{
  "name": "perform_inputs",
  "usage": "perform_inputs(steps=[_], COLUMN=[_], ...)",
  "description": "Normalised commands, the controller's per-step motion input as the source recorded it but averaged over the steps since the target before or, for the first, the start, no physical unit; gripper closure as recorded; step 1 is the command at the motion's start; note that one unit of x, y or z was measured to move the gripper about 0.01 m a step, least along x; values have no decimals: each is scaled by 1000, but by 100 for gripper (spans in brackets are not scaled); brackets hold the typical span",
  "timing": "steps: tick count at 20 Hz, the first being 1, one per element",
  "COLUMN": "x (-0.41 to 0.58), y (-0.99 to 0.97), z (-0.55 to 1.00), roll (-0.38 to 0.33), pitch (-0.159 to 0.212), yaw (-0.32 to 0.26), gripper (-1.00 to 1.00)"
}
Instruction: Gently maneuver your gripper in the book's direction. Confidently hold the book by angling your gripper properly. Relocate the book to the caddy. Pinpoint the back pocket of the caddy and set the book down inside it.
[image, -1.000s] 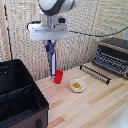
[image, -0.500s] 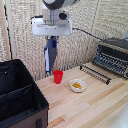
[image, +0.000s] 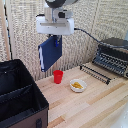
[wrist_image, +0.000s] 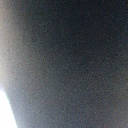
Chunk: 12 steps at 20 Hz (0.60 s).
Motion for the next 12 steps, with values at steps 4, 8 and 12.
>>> perform_inputs(steps=[4,8,12], x=[311,331,302], y=[96,115,209], z=[661,671,421], roll=[34,29,151], pitch=[49,47,76], yaw=[-245,-238,-215], gripper=[100,100,100])
